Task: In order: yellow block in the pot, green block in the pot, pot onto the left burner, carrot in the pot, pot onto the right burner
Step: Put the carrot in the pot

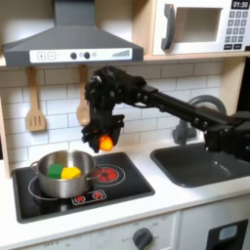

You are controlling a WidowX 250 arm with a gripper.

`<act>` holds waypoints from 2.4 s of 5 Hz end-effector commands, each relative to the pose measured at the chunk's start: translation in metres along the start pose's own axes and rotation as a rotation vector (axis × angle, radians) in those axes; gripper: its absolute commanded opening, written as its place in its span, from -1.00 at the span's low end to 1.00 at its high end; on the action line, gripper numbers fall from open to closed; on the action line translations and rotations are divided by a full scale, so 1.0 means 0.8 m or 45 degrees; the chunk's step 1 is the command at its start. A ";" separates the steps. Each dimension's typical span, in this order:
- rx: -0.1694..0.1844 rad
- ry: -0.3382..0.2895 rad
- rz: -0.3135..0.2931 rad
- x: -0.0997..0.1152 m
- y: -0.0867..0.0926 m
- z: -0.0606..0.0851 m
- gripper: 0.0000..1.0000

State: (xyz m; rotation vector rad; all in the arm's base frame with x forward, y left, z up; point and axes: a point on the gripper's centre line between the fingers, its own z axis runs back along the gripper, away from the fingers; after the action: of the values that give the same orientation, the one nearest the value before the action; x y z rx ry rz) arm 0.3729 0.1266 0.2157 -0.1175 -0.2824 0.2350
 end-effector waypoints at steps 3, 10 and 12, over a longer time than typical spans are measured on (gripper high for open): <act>0.057 -0.019 0.126 -0.012 0.057 0.004 -1.00; 0.141 0.068 0.120 -0.017 0.087 -0.006 1.00; 0.114 0.024 0.053 0.003 0.063 0.010 1.00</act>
State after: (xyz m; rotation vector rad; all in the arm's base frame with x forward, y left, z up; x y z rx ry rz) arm 0.3617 0.1785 0.2150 -0.0345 -0.2475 0.2915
